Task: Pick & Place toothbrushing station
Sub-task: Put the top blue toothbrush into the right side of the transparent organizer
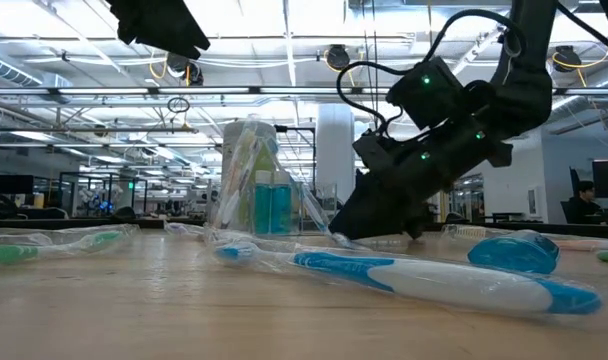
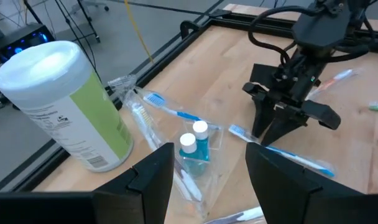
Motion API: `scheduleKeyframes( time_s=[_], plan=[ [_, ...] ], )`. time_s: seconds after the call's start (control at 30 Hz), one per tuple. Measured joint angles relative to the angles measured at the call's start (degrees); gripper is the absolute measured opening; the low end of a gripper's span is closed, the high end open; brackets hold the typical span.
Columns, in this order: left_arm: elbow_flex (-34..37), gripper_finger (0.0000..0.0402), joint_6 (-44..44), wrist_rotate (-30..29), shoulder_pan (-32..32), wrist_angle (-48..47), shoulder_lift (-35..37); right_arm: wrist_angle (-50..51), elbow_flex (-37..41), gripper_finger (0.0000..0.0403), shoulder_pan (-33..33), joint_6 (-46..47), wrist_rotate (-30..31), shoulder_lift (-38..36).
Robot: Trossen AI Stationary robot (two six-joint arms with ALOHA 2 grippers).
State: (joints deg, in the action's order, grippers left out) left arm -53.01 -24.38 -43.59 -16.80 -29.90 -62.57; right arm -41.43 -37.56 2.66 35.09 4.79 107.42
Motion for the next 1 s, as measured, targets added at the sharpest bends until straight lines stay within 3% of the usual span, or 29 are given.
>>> scheduleKeyframes(
  time_s=[0.27, 0.53, 0.67, 0.77, 0.87, 1.0],
  plan=[
    [0.0, 0.0207, 0.1, 0.0, 0.0, 0.0, 0.0, 0.0, 0.0, 0.0008, -0.2, -1.4, -0.7, -0.1],
    [0.0, 0.0207, 0.2, 0.0, 0.0, 0.0, 0.0, -4.8, 0.1, 0.0002, -1.9, -1.3, -2.0, 0.1],
    [0.0, 0.0207, 2.5, 0.1, 0.0, 0.0, 0.0, -16.2, 0.1, 0.0002, -2.8, -3.9, -8.6, -0.1],
    [0.0, 0.0207, 4.0, 0.1, 0.0, 0.0, 0.0, -25.1, 0.1, 0.0001, -2.9, -6.6, -9.2, -1.5],
    [0.0, 0.0207, 4.2, 0.1, 0.0, 0.0, 0.0, -32.3, 0.1, 0.0001, -2.6, -15.0, -3.2, -4.3],
    [0.0, 0.0207, 4.2, 0.1, 0.0, 0.1, 0.0, -37.7, -0.5, 0.0001, -2.4, -35.2, 13.3, -7.4]
  ],
)
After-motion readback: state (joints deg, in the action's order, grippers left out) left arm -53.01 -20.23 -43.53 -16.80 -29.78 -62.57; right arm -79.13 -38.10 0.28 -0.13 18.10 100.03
